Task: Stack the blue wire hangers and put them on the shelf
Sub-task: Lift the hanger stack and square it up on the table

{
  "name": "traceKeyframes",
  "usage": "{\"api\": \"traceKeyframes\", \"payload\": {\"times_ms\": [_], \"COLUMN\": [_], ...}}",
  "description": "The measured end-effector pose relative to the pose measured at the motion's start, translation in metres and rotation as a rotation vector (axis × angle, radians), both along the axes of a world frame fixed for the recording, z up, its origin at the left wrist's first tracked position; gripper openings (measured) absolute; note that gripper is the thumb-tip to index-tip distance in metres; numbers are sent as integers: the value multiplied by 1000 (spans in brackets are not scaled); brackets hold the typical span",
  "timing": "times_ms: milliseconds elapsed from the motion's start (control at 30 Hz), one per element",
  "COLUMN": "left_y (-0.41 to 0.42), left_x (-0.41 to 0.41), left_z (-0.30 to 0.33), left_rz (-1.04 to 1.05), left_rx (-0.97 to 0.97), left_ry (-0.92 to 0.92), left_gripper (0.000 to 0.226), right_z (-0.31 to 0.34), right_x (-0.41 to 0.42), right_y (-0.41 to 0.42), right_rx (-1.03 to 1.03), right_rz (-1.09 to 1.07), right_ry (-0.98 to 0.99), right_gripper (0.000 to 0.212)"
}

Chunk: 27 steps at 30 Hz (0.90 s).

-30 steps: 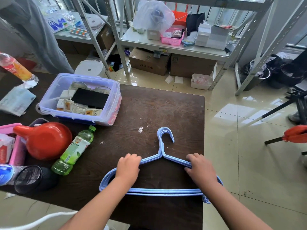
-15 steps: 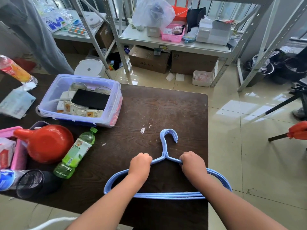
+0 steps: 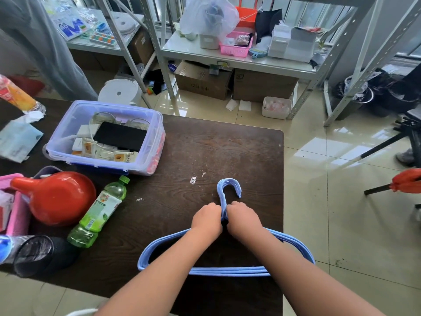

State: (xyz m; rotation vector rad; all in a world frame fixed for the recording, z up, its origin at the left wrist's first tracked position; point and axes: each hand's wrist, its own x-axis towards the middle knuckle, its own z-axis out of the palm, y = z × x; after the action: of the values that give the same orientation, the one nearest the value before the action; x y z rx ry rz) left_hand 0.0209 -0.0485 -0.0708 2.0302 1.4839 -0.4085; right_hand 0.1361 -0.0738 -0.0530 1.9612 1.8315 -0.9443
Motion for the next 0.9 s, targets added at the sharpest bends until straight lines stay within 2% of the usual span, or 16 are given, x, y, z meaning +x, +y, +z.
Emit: {"api": "traceKeyframes", "payload": {"times_ms": [400,533,600,700,800,900], "left_y": [4,7,8,10,7,-8], "left_x": [1,-2,-4,-10,-29,-64], "left_z": [0,0,-1,-1,3,4], "left_rz": [135,161,161,94,-25,-22], "left_rx": [-59,-96,-111,-146,-69,97], "left_ry": [-91,-99,-102,-89,-1,74], "left_gripper": [16,14,16,17,40,32], "right_z": [1,3,1,1,0,-6], "right_x": [-7,-2,5,20,44,76], "right_y": [12,14,12,5,-17,-48], "right_rx": [-19,-57,-80,-63,-68,-58], "right_rz": [35,26,8,-45,-75,-153], "right_ry": [-21,-2,18,82,33,-75], "right_gripper": [32,16,36,21,28,22]}}
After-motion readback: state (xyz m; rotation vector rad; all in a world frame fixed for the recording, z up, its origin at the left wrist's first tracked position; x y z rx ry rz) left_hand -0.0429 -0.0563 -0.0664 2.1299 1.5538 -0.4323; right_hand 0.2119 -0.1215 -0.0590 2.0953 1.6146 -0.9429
